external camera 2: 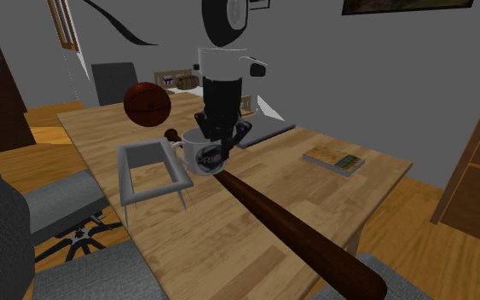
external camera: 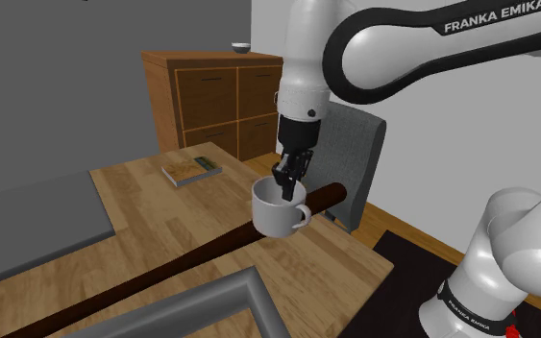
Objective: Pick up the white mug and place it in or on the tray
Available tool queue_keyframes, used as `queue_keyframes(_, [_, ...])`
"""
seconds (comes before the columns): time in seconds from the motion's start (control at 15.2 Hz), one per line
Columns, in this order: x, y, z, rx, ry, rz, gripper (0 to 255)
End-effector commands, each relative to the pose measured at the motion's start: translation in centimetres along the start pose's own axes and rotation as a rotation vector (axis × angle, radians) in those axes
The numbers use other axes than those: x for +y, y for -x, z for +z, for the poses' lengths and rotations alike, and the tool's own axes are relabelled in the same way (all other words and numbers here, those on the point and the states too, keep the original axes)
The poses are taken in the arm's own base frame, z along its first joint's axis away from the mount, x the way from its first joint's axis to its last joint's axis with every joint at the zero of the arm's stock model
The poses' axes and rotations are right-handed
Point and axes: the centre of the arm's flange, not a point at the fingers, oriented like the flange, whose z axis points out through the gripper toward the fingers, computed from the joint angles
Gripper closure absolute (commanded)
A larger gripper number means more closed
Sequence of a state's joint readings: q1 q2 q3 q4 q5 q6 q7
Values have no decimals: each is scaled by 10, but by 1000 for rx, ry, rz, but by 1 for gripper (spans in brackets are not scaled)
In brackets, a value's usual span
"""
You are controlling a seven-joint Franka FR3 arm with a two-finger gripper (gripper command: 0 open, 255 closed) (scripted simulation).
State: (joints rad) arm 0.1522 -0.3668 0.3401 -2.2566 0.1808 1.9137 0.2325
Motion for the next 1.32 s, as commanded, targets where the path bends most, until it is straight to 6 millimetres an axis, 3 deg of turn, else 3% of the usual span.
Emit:
queue_keyframes(0.0, [-26,-1,-1,0,0,2,255])
queue_keyframes(1.19, [-268,-8,4,0,0,2,255])
queue_keyframes(1.25, [-267,-8,9,0,0,2,255])
